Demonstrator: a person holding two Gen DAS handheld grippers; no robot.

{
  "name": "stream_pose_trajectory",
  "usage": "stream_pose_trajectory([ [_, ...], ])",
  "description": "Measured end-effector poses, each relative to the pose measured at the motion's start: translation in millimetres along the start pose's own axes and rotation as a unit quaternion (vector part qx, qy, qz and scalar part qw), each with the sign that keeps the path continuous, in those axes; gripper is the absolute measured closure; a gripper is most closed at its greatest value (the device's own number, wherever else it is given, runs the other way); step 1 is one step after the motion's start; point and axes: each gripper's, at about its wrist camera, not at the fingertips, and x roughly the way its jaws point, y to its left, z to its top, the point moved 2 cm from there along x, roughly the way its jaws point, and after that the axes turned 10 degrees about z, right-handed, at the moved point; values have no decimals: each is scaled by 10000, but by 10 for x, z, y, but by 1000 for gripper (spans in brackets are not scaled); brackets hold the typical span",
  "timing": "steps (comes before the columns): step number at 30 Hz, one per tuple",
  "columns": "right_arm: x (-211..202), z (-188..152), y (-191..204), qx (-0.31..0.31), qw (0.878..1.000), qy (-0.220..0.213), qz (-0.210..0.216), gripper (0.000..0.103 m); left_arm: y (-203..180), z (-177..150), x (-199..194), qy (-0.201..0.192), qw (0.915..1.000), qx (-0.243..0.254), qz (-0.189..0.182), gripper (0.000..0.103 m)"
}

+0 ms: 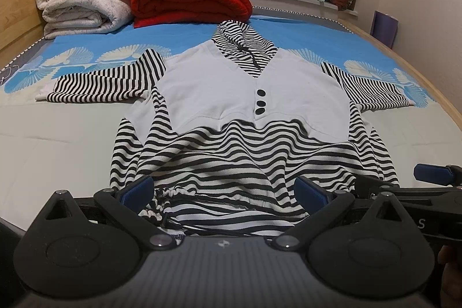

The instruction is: Fold small clothes

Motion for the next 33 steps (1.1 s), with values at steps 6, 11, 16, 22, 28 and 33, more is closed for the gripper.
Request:
stream_pose_trajectory([
  [6,-55,147,-134,79,9999,-23,74,59,170,224,76,56,9997,99,-225,3],
  [11,-191,625,-851,637,9968,-480,34,68,497,648,204,-403,9954,784,-385,42],
  [16,67,841,-1550,778,9942,389,-626,63,1033,712,817,624,9971,-39,-427,47],
  [22,689,274,-2052,2106,9590,1852,-399,57,1302,503,1395,1995,9758,-871,-227,47],
  [28,1145,-68,-1871,1929,9382,2872,-94,52,1293,376,1568,2462,9642,-982,-129,41],
  [33,1081,18,-1808,1948,9456,2603,87,100,1237,215,1696,2902,9527,-901,-37,47],
])
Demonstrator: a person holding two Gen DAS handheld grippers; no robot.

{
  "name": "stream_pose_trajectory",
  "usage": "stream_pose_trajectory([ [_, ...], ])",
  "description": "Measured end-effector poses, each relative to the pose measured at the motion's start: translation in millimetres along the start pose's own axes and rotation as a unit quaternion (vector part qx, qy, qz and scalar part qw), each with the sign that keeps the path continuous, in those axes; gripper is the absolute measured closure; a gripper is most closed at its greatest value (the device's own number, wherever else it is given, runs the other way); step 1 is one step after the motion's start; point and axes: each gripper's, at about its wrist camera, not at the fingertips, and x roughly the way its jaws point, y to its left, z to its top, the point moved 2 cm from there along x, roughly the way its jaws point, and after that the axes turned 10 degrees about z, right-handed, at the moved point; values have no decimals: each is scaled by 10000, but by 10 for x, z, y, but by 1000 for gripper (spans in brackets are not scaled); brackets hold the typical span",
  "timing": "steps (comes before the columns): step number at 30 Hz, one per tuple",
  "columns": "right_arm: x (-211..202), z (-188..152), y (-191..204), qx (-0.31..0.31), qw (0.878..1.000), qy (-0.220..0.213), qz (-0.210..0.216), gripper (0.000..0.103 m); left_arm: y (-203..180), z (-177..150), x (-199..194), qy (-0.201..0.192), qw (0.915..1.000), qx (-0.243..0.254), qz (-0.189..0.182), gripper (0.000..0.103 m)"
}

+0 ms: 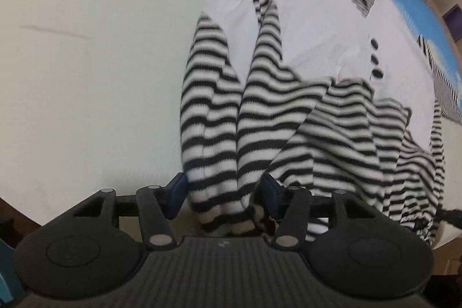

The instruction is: Fold small clothes

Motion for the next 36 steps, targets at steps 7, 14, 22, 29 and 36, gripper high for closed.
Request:
stream_pose_trajectory([
  [7,-257,128,-293,456,9952,-849,173,103,-167,-116,-161,-256,9969,422,-606,95],
  [14,-313,117,-497,579,9952,-794,30,103,-90,-211,-230,-175,9969,760,-51,95],
  [22,-433,138,-146,-183,9911,-1154,-643,70,-128,-35,-494,-870,9935,716,-162,68],
  [29,-381,31,370,-1063,9859,-930,899,48,-504,-160,-104,-45,9867,1611,200,61],
  [36,-195,17,575,-1394,9891,-350,326,46,-494,72,-635,-1409,9809,1335,130,51],
])
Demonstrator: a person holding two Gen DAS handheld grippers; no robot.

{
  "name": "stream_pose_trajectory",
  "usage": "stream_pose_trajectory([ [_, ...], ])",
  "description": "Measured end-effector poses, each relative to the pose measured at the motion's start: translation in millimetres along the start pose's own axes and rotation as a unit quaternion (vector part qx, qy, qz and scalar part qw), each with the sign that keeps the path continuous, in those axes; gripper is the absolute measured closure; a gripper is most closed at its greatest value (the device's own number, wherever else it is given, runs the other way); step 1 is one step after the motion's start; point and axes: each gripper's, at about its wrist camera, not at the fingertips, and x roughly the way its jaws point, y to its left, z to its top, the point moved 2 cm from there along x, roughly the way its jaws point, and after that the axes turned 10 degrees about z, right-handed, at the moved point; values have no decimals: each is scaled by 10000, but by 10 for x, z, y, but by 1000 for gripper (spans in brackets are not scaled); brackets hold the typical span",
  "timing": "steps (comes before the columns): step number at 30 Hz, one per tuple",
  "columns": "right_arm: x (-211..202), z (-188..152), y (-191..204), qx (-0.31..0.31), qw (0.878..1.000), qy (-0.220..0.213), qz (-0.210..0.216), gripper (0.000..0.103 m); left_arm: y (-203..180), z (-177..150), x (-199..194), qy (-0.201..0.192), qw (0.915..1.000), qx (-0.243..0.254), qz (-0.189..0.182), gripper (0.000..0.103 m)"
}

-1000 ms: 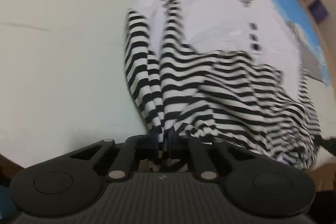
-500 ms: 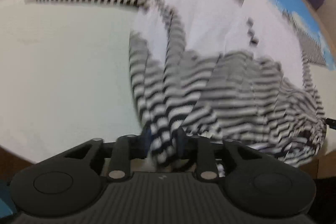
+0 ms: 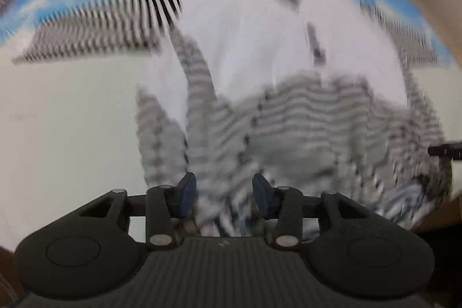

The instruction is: Fold small clothes

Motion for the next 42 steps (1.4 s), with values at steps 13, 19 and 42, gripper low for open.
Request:
stream_pose_trajectory([
  [13,-479,612,346,-392,9677,-2491,-49,53,1083,1206,13,-1465,9679,-1848,865,33],
  [19,-526,1212,709,-1112,9623,-2370,-741,53,1775,1343,576,-1096,9538,-2532,1194,43],
  [42,486,2072,1040,-814,9792,-1859,95,94,3305,1359,1960,-882,8989,-3932,1721,79],
])
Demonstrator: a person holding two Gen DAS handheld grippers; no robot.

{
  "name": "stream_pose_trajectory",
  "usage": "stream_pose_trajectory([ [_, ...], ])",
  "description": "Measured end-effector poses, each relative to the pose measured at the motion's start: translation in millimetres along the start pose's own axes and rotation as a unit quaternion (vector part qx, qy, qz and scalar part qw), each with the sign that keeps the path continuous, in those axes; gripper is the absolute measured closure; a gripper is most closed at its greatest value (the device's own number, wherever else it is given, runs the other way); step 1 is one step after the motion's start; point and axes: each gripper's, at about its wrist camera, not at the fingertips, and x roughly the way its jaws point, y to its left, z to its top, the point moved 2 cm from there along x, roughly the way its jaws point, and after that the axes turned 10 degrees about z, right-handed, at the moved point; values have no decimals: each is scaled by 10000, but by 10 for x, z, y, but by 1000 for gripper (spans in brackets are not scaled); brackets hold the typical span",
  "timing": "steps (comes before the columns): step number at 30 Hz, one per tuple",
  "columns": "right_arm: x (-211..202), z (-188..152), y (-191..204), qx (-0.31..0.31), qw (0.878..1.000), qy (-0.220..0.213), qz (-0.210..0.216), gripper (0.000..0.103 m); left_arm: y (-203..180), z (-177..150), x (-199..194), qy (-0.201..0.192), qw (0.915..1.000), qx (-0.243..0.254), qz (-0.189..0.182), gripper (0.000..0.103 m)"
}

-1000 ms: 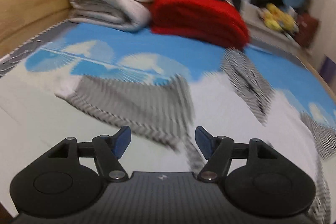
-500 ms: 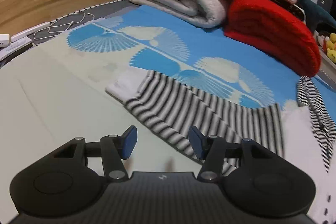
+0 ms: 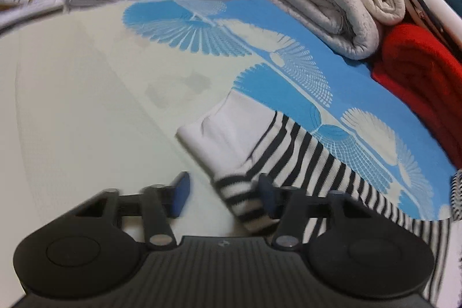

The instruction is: Fold small clothes

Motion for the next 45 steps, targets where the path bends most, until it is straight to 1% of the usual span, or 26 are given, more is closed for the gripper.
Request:
stream_pose_trajectory([
  [1,30,-38,-49,62,10000,44,-31,94,-44,23,13,134,9999,3,-94,92],
  [3,39,-75,-166,215,9996,114,-106,94,-133,92,-83,139,9997,-123,-170,95],
  [5,31,-85,-275,448,9987,153,-163,94,-321,211,-355,-194,9996,0,-202,96],
  [8,-9,-80,-427,794,9965,97,-256,94,-791,294,-1036,-740,9926,263,-926,96],
  [10,-34,-74,-510,973,9947,21,-322,94,-1198,188,-1605,-1012,9794,551,-1655,96],
  [11,-50,-68,-551,1061,9937,-17,-369,94,-1425,65,-1910,-1064,9690,724,-2111,96],
  [13,-79,-56,-634,1253,9912,-85,-423,94,-1815,-259,-2386,-1051,9467,1092,-2844,96],
  [15,-118,-46,-729,1489,9876,-185,-463,94,-2244,-729,-2796,-787,9175,1612,-3549,95],
  [16,-135,-47,-775,1596,9857,-236,-486,94,-2421,-962,-2920,-562,9025,1840,-3853,87],
  [17,-146,-52,-826,1714,9835,-296,-498,94,-2598,-1210,-3001,-244,8842,2147,-4142,63],
  [18,-150,-64,-879,1836,9810,-351,-512,92,-2780,-1505,-3056,240,8643,2598,-4299,54],
  [19,-149,-80,-931,1975,9782,-382,-515,89,-2843,-1672,-3086,461,8613,2794,-4218,53],
  [21,-119,-116,-1052,2307,9713,-358,-460,70,-2835,-1769,-3102,642,8706,2878,-3939,53],
  [22,-101,-143,-1109,2466,9676,-338,-424,67,-2796,-1708,-3069,690,8825,2817,-3702,53],
  [24,-44,-205,-1206,2753,9604,-239,-359,66,-2649,-1471,-2961,601,9176,2533,-3003,53],
  [25,-9,-235,-1239,2883,9569,-193,-301,66,-2584,-1363,-2909,486,9290,2385,-2789,52],
  [27,83,-270,-1294,3039,9525,-128,-171,66,-2415,-1174,-2704,149,9453,2157,-2441,52],
  [29,195,-294,-1328,3073,9514,-78,-166,66,-2268,-1118,-2429,111,9596,1989,-1989,52],
  [30,268,-312,-1336,3043,9524,-18,-161,66,-2204,-1100,-2224,381,9675,1888,-1637,54],
  [32,447,-350,-1371,3063,9517,135,-146,66,-2120,-1040,-1956,773,9764,1496,-1351,54],
  [33,536,-368,-1389,3090,9507,224,-125,66,-2106,-984,-1867,857,9790,1336,-1281,54],
  [35,726,-389,-1403,3044,9515,403,-182,66,-2120,-935,-1817,820,9799,1268,-1301,54],
  [37,866,-403,-1372,2795,9585,480,-299,74,-2154,-939,-1798,782,9788,1369,-1308,54],
  [39,916,-369,-1273,2321,9709,414,-415,98,-2156,-952,-1728,905,9761,1446,-1343,54],
  [42,785,-238,-1107,1797,9823,-12,-521,99,-2221,-977,-1667,986,9724,1600,-1382,54],
  [45,411,-42,-1003,1679,9821,-652,-554,100,-2238,-1038,-1672,1010,9657,1776,-1605,54],
])
